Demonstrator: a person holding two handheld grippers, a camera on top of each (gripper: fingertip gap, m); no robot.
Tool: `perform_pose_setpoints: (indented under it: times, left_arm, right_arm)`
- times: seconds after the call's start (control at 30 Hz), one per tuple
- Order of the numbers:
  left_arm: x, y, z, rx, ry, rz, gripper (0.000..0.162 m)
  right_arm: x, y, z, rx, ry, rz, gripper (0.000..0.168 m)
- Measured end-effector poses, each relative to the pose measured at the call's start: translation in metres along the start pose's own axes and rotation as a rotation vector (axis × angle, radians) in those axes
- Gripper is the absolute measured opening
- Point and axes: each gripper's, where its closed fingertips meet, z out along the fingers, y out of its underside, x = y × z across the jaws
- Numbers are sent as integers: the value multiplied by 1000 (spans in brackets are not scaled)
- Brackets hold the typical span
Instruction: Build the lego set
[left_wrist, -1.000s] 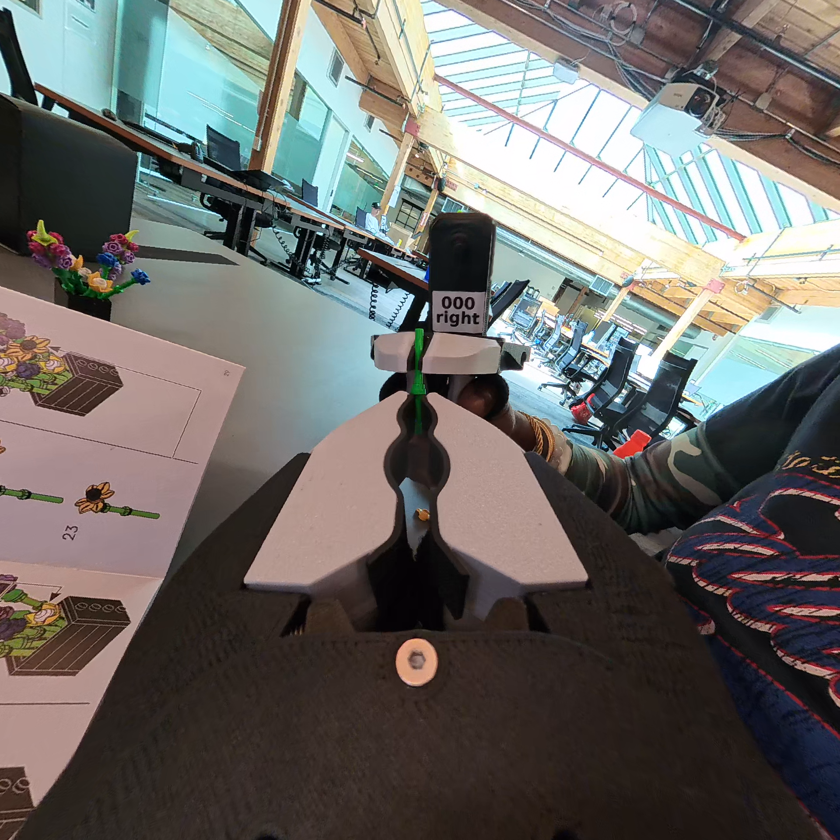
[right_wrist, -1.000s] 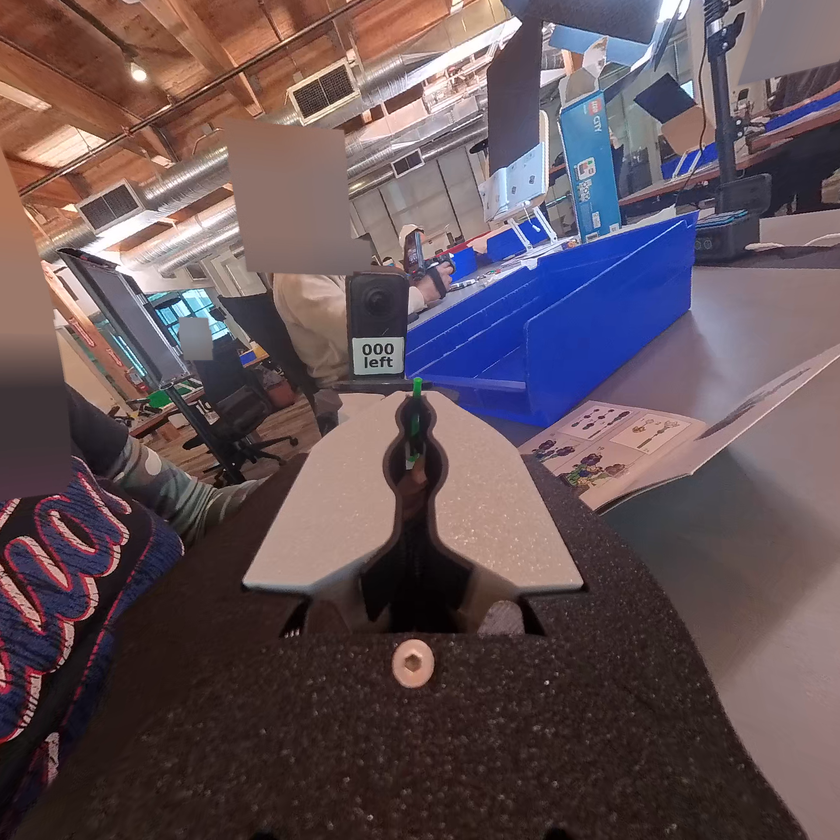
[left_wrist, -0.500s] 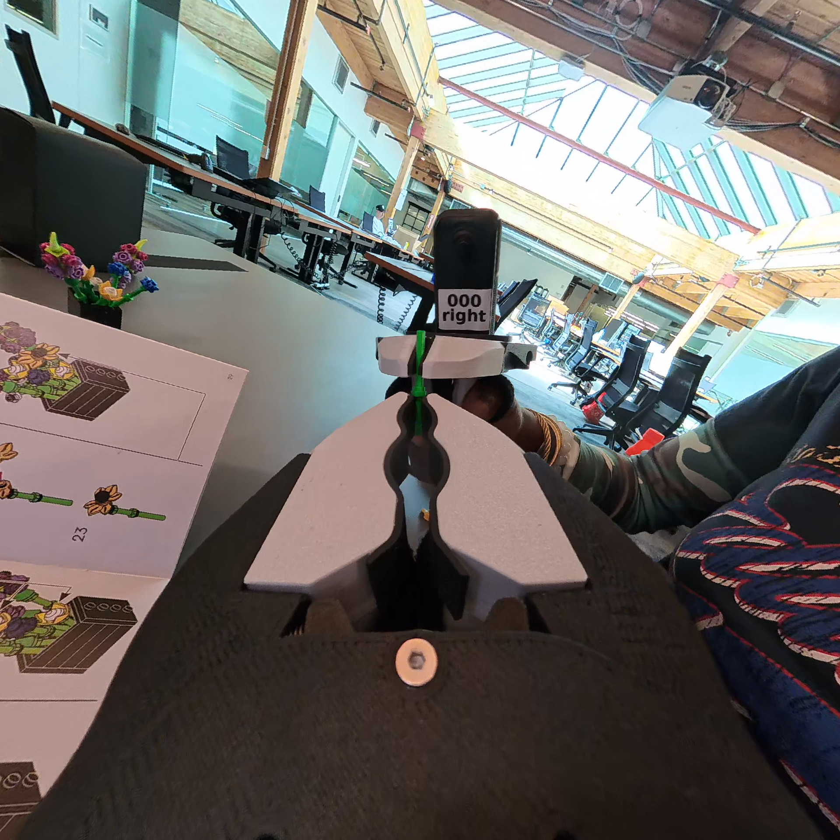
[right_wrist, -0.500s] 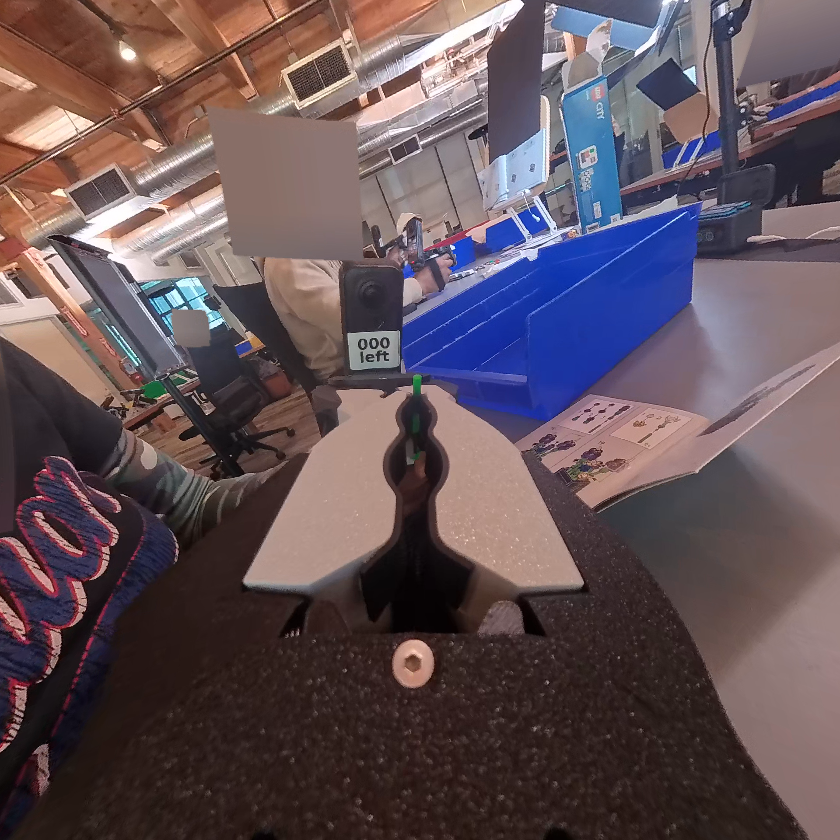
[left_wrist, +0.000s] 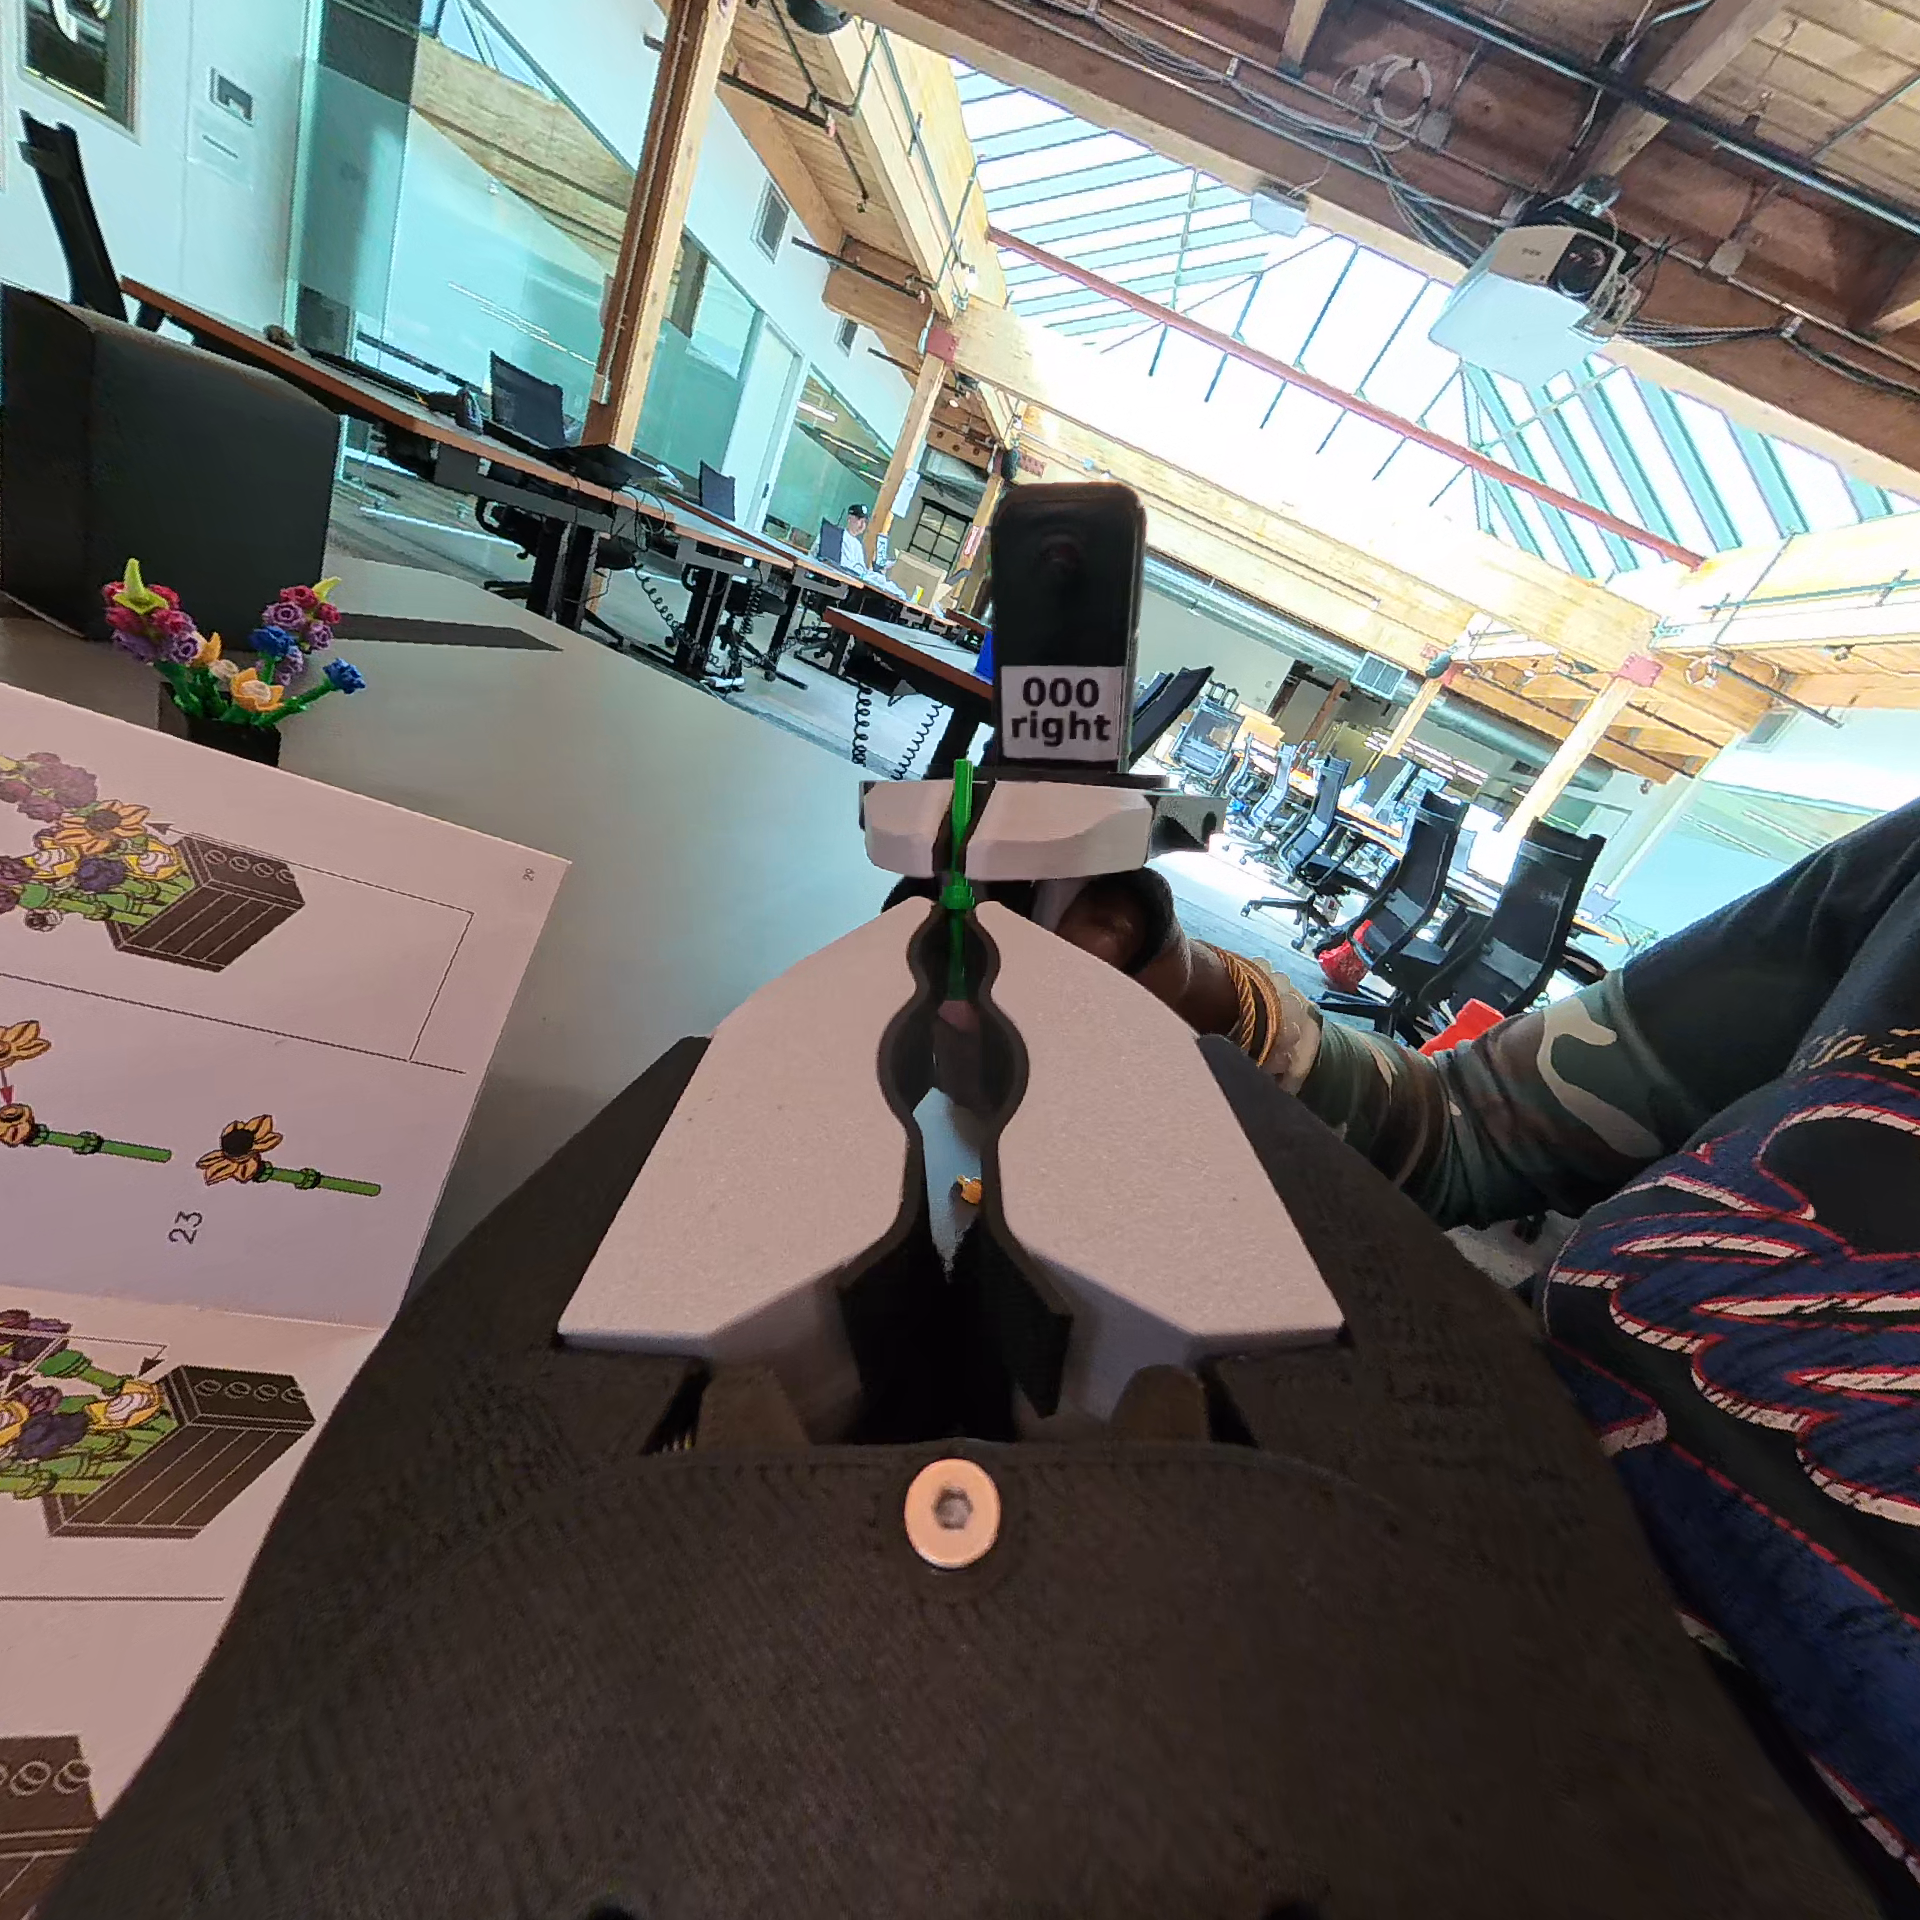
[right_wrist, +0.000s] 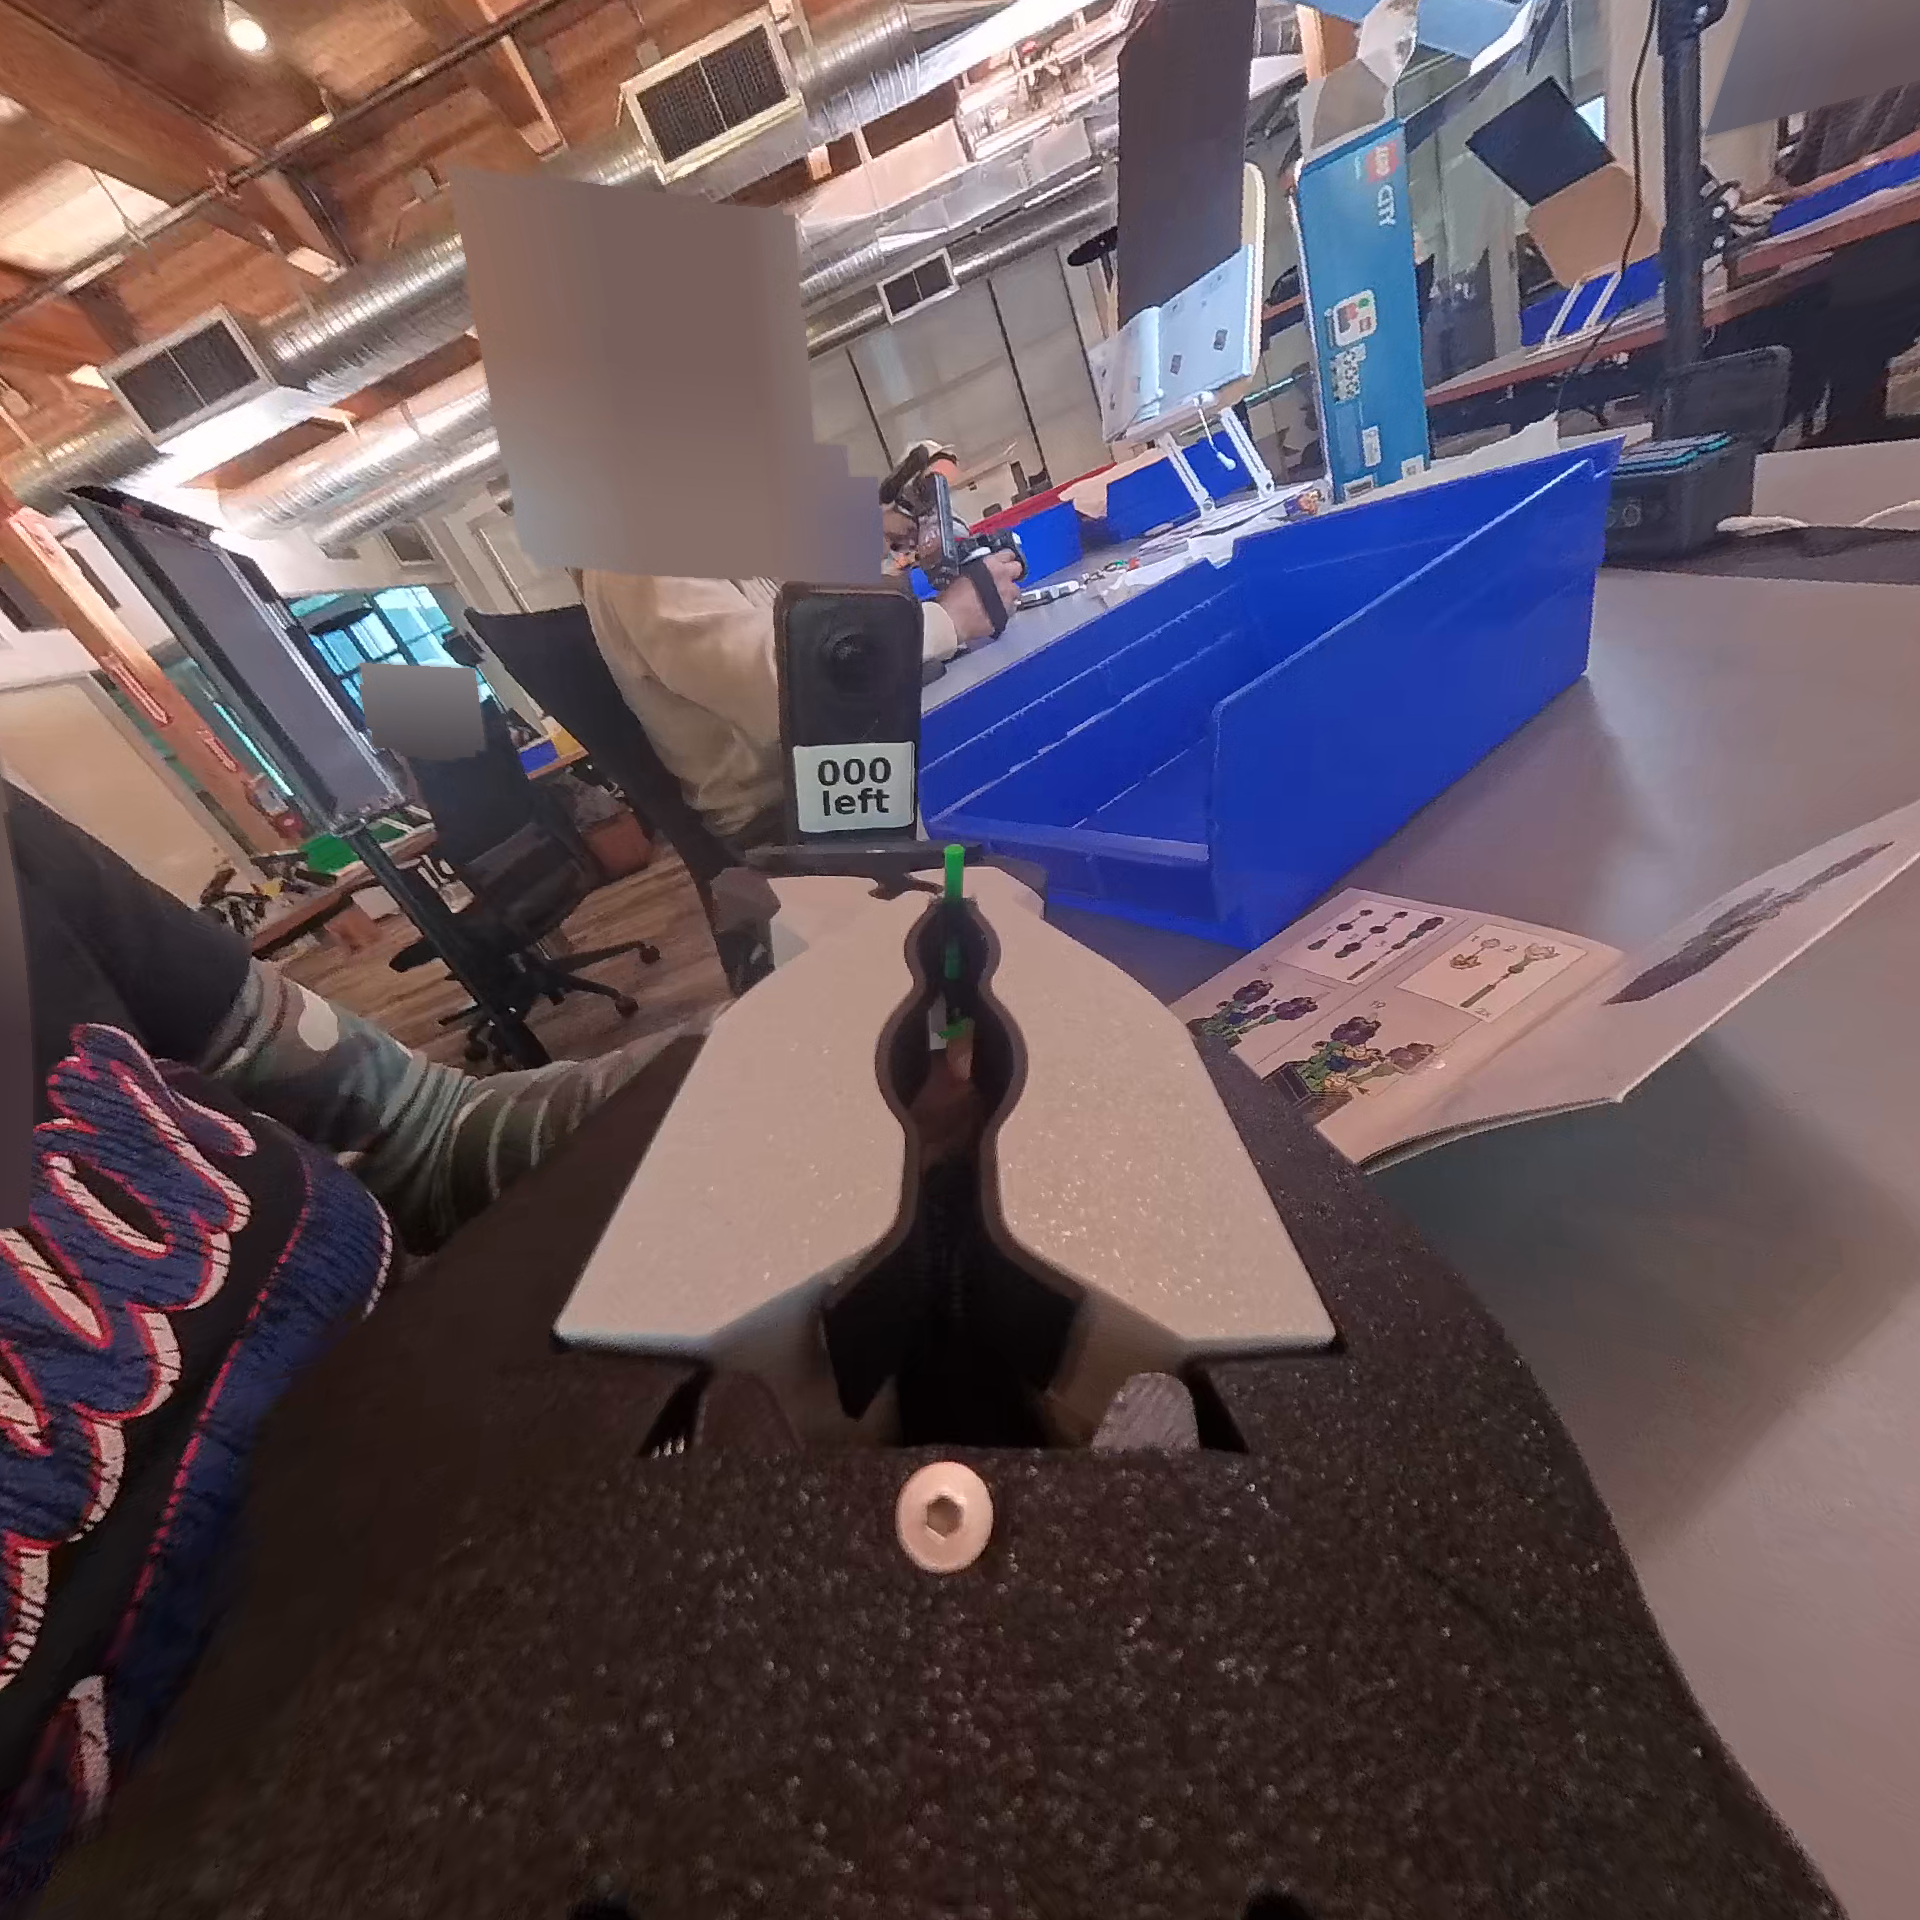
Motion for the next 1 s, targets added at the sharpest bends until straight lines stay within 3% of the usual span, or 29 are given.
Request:
perform_pose_setpoints:
  times: [0.5, 1.0]
  left_arm:
    - [11, 0, 4, -13, 74, 29, 2]
    - [6, 3, 4, -28, 38, 24, 1]
  right_arm:
    - [-7, -19, -10, 130, -57, 0, 8]
    - [-5, -10, -10, 55, -16, -70, 3]
